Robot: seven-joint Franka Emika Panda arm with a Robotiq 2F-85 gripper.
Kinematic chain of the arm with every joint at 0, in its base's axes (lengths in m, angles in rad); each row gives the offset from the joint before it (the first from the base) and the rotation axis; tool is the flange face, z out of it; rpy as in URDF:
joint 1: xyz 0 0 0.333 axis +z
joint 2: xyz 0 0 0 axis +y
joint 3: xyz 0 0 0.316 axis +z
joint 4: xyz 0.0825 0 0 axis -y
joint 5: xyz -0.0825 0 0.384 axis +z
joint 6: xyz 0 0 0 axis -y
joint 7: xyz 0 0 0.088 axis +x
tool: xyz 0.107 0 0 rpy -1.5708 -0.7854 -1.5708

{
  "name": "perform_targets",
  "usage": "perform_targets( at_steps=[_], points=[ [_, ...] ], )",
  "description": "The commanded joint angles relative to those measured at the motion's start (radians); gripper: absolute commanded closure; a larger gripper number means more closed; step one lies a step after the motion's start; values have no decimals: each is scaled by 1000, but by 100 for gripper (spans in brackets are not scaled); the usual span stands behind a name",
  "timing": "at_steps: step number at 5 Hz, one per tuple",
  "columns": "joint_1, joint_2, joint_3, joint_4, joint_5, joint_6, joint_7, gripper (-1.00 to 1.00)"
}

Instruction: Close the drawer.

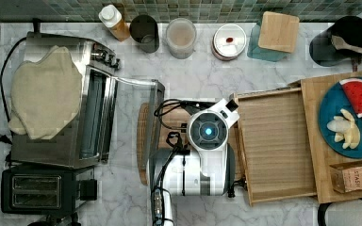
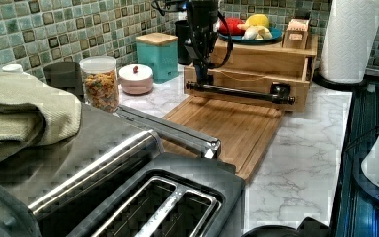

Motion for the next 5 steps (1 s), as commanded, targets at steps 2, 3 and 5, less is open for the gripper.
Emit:
perform_targets(
  at_steps=[2,3,5],
  points=[
    [8,50,14,-86,-74,76,-82,100],
    [11,51,11,-85,-96,61,-52,100],
    [-16,81,-17,-84,-130,108,-115,100]
  ],
)
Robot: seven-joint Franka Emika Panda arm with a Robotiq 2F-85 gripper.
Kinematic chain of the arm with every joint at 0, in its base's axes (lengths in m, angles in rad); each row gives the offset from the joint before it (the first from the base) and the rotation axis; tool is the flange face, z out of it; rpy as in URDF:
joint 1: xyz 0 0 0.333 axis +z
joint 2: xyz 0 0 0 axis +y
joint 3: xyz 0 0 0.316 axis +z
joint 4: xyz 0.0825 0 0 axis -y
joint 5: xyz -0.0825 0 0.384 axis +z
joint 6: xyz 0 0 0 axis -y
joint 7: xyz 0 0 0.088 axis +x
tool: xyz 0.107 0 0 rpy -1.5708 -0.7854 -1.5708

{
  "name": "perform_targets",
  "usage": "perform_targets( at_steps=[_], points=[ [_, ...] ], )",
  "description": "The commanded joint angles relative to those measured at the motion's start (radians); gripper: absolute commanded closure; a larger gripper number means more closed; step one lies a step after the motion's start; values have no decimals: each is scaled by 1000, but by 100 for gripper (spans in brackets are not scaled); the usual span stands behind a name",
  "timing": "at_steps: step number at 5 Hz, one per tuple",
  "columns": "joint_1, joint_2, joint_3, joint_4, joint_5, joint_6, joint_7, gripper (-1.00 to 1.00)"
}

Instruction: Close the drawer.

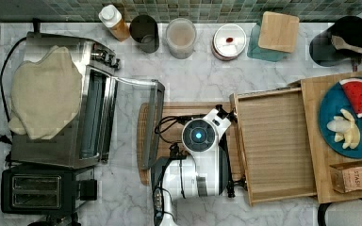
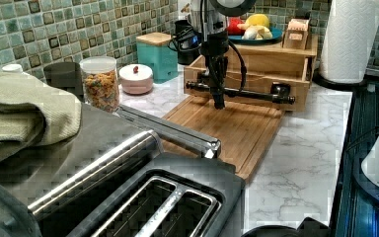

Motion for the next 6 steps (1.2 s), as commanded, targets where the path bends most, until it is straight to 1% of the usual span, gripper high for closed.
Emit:
perform_targets(
  at_steps=[1,2,3,4,5,6],
  points=[
    [-52,20,-29,35,-58,30,-148,100],
    [-69,43,-60,71,-64,-2,-213,100],
    [-105,60,-72,89,-66,2,-264,100],
    [-130,81,-108,122,-55,-11,-320,100],
    [-180,79,-130,161,-57,-45,-358,100],
    [-235,96,-182,227,8,-65,-495,100]
  ],
)
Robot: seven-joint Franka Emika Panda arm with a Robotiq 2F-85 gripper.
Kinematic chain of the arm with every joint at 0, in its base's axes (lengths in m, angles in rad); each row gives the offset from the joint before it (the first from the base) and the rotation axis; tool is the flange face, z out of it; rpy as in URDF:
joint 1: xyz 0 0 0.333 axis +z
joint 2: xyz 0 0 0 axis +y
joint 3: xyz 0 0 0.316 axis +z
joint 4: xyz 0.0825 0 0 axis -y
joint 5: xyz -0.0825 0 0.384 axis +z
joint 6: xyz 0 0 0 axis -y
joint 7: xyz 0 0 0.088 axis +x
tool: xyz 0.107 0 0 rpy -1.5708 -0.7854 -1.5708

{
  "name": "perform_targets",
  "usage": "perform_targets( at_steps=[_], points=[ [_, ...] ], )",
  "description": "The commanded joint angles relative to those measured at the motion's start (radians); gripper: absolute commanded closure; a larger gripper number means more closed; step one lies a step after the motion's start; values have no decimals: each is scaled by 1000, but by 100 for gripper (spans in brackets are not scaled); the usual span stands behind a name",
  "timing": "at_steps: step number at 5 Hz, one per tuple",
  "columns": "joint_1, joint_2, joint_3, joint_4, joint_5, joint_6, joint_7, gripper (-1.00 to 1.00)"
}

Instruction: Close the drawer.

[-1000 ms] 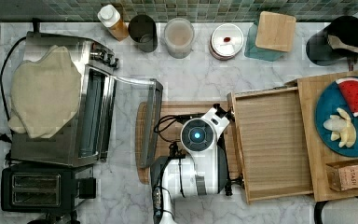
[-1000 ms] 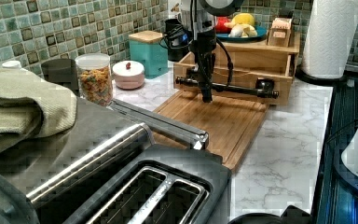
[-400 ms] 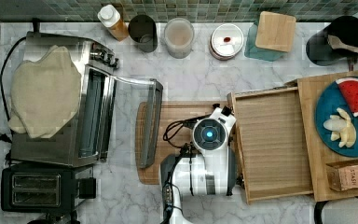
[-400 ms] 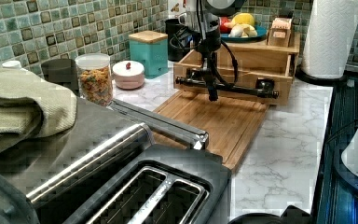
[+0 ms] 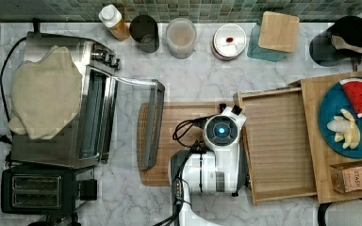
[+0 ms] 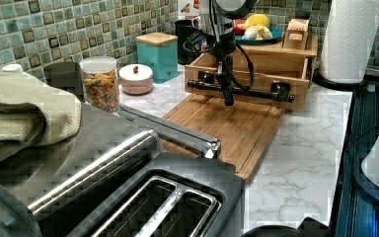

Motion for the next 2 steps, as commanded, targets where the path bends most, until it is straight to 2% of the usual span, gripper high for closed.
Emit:
perform_targets(
  at_steps=[1,2],
  points=[
    [-195,74,-193,247,39,-31,-323,100],
    [-237,126,-236,331,89,-35,-441,100]
  ],
)
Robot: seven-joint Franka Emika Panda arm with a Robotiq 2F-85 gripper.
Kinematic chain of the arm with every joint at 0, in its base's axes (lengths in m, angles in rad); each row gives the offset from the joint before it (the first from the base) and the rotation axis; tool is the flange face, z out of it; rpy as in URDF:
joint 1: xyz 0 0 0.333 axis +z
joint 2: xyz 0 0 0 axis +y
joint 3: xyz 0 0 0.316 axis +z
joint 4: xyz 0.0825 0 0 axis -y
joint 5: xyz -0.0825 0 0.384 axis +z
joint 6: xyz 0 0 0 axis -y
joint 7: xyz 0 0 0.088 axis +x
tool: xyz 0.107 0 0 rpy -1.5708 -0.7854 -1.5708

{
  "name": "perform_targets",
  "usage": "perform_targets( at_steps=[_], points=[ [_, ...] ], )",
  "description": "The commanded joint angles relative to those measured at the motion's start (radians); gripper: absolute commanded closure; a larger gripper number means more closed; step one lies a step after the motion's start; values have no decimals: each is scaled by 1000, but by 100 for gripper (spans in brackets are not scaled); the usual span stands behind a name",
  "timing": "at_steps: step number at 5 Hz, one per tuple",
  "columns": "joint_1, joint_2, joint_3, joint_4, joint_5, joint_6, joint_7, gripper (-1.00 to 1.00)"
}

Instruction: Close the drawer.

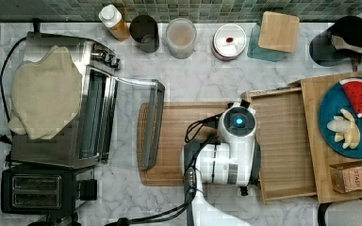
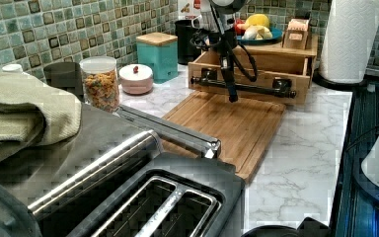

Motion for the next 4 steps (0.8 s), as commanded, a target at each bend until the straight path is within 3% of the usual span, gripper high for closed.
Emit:
perform_targets(
  at_steps=[1,2,4],
  points=[
    [-241,115,-217,320,104,39,-228,100],
    [-283,100,-221,278,160,184,-227,100],
    [-239,98,-266,292,38,162,-95,100]
  ],
)
